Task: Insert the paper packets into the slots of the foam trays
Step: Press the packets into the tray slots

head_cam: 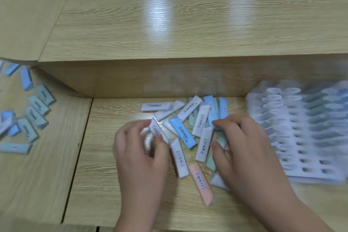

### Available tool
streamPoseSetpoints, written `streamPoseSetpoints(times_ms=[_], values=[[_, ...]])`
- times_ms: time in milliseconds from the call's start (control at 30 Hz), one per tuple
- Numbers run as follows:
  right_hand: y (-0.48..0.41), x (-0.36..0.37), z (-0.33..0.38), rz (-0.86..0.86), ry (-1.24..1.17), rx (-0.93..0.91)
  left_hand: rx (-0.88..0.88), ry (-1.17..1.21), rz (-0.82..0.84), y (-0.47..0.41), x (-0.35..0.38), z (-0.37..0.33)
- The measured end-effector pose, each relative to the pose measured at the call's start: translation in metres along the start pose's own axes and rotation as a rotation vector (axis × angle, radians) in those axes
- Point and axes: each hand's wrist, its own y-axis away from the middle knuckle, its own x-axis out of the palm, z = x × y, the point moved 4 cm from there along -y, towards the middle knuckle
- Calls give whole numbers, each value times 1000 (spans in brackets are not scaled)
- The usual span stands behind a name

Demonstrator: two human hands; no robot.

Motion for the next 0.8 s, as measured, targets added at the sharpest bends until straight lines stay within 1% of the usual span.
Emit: streamPoseSetpoints(times_ms=[67,167,267,300,367,433,533,633,733,800], values=[[4,1,2,2,58,15,-53,-143,29,6,-6,5],[2,4,8,63,171,57,-36,-242,102,8,-4,6],[-10,10,9,162,343,171,-93,-358,72,-1,1,1],[-14,13,9,179,357,206,-122,-412,57,-5,4,-2],[-20,15,12,161,299,233,-143,-487,53,-11,10,-7],[-24,15,15,136,225,226,-168,-480,56,-16,12,-8],[-21,9,17,97,45,217,-191,-411,54,-21,6,-5],[-4,-9,15,28,-368,188,-156,-303,55,-20,-4,-10],[27,-34,-5,-87,-785,228,-22,-196,85,-8,-9,-32],[48,-52,-31,-226,-933,281,59,-118,120,6,-3,-54]])
